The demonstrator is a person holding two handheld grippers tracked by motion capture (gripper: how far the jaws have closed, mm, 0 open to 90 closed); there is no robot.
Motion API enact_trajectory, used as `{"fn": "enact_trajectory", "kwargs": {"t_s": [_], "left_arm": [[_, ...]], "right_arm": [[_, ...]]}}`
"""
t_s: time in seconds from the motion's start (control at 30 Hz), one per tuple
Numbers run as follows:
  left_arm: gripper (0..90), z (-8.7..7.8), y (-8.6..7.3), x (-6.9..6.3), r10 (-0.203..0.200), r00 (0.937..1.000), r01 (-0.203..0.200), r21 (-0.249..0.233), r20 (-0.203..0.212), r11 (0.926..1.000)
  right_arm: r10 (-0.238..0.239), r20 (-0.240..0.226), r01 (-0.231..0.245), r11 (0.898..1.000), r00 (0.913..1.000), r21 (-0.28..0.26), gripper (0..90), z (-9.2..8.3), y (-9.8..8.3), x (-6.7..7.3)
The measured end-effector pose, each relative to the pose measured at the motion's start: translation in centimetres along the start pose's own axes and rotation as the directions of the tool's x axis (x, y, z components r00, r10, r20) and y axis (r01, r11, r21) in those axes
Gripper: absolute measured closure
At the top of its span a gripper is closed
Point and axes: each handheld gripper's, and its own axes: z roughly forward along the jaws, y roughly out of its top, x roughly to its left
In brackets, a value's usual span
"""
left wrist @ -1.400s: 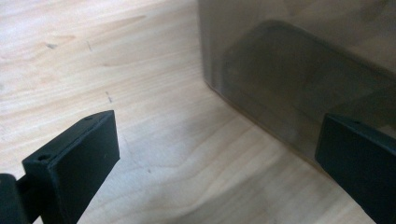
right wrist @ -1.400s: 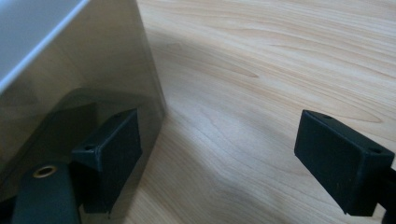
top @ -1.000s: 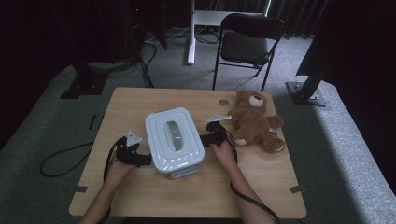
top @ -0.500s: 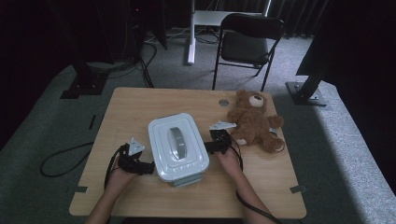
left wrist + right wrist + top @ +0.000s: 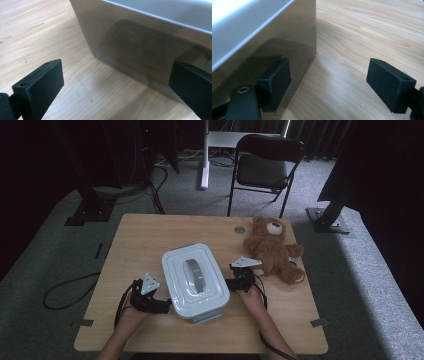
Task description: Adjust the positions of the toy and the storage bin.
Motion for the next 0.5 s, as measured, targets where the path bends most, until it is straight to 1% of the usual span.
{"fn": "enact_trajectory", "kwargs": {"t_s": [0.1, 0.2, 0.27, 0.3, 0.37, 0.43, 0.5], "left_arm": [[0.5, 0.0, 0.1, -0.4, 0.006, 0.9999, -0.006, 0.001, 0.012, 1.0000], [0.5, -0.1, 0.2, -0.8, 0.017, 0.9995, -0.017, 0.002, 0.027, 0.9999], [0.5, -0.2, 0.1, -1.0, 0.008, 0.9987, -0.008, -0.007, 0.051, 0.9999], [0.5, -0.2, 0.1, -1.1, 0.004, 0.9985, -0.004, -0.013, 0.055, 0.9999], [0.5, -0.3, -0.2, -0.9, -0.003, 0.9983, 0.006, -0.039, 0.058, 0.9992], [0.5, -0.4, -0.5, -0.5, -0.027, 0.9959, 0.032, -0.059, 0.086, 0.9977], [0.5, -0.6, -1.0, -0.1, -0.028, 0.9960, 0.034, -0.072, 0.085, 0.9968]], "right_arm": [[-0.002, 0.003, 0.002, 1.000, 1.0000, -0.002, 18.8, -0.5, -0.3, -0.1], [-0.017, 0.004, 0.017, 1.000, 0.9998, -0.002, 18.8, -1.0, -0.5, -0.2], [-0.035, 0.005, 0.035, 0.999, 0.9994, 0.005, 18.7, -1.3, -0.6, -0.3], [-0.041, 0.001, 0.041, 0.999, 0.9992, 0.006, 18.4, -1.5, -0.7, -0.3], [-0.062, -0.009, 0.062, 0.998, 0.9981, 0.003, 17.2, -2.0, -0.8, -0.4], [-0.075, -0.022, 0.074, 0.997, 0.9970, -0.009, 17.2, -2.5, -1.0, -0.3], [-0.081, -0.036, 0.081, 0.997, 0.9961, -0.002, 16.4, -3.0, -1.4, -0.2]]}}
